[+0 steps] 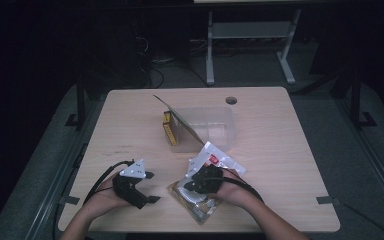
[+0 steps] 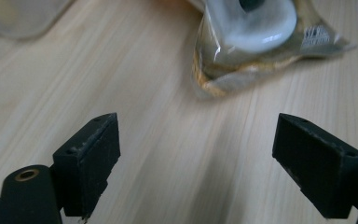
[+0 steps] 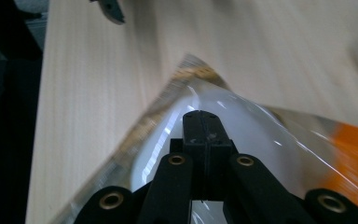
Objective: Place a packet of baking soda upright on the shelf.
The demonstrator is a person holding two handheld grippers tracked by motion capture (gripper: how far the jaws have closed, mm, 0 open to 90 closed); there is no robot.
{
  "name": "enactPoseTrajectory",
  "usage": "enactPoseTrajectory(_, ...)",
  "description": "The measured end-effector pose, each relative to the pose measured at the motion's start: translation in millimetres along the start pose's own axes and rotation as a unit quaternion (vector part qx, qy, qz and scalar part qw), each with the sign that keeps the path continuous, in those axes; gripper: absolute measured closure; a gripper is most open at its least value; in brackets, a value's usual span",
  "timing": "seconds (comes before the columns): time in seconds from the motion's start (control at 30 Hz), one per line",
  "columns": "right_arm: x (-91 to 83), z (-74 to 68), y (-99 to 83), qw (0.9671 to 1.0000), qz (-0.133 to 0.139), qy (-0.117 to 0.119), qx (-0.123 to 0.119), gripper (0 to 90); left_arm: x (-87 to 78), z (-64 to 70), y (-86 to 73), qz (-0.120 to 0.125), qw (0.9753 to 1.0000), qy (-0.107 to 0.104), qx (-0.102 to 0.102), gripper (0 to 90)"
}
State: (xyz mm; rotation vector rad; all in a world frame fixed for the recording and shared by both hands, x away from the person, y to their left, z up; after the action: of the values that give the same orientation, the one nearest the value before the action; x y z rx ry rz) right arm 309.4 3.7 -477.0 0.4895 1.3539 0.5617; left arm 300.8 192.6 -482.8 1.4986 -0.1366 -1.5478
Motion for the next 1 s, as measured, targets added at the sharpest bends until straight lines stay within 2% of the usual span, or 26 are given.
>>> enactPoseTrajectory(0.1, -20.8, 12.6, -14.1, 0.9994, 0.002, -0.029, 0.019, 89.9, 1.3, 3.0, 7.9, 0.011, 0.9999, -0.001, 0.000, 15.2)
enactPoseTrajectory(0.2, -43.6, 25.9, -34.7, 0.9965, 0.005, -0.054, 0.064, 89.8, 7.4, 7.5, 14.4, 0.017, 0.9998, -0.007, -0.010, 15.2)
enactPoseTrajectory(0.27, -56.3, 31.8, -47.9, 0.9940, 0.009, -0.066, 0.088, 89.6, 13.4, 8.9, 17.9, 0.016, 0.9998, -0.008, -0.005, 15.2)
enactPoseTrajectory(0.3, -61.3, 33.3, -52.7, 0.9926, 0.012, -0.070, 0.099, 88.1, 16.0, 9.2, 19.8, 0.013, 0.9999, -0.007, -0.001, 15.2)
enactPoseTrajectory(0.37, -70.4, 36.8, -61.5, 0.9909, 0.015, -0.082, 0.106, 83.9, 21.6, 10.8, 25.0, 0.014, 0.9999, -0.008, 0.000, 15.2)
enactPoseTrajectory(0.47, -82.4, 39.3, -68.6, 0.9862, 0.027, -0.092, 0.135, 71.7, 31.7, 14.5, 34.6, 0.017, 0.9997, -0.016, -0.004, 15.7)
enactPoseTrajectory(0.53, -90.9, 43.5, -74.2, 0.9835, 0.035, -0.105, 0.143, 62.7, 39.4, 17.2, 41.0, 0.016, 0.9996, -0.024, -0.003, 15.8)
enactPoseTrajectory(0.63, -98.8, 46.3, -79.7, 0.9802, 0.043, -0.115, 0.156, 55.5, 53.0, 21.4, 48.9, 0.009, 0.9993, -0.035, 0.001, 19.1)
enactPoseTrajectory(0.8, -103.3, 43.8, -85.2, 0.9792, 0.042, -0.126, 0.154, 45.1, 70.6, 24.9, 57.4, -0.003, 0.9989, -0.047, -0.001, 19.4)
enactPoseTrajectory(0.9, -104.0, 41.1, -88.7, 0.9791, 0.040, -0.124, 0.156, 42.6, 79.6, 26.1, 60.1, -0.010, 0.9980, -0.060, -0.017, 21.3)
enactPoseTrajectory(1.0, -105.3, 38.1, -93.7, 0.9791, 0.039, -0.123, 0.157, 41.2, 87.2, 26.6, 61.6, -0.021, 0.9971, -0.070, -0.022, 25.6)
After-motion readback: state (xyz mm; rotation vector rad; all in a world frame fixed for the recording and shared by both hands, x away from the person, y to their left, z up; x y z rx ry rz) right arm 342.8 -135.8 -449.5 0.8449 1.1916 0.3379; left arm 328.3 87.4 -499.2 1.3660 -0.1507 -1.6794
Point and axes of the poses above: each handheld gripper's, and its own axes: x roughly forward along the jaws, y roughly out of its top, z roughly to its right, the point moved 6 cm from there along x, roughly forward along the jaws, and after that the axes turned 14 degrees about -x, right-handed, at the moved point
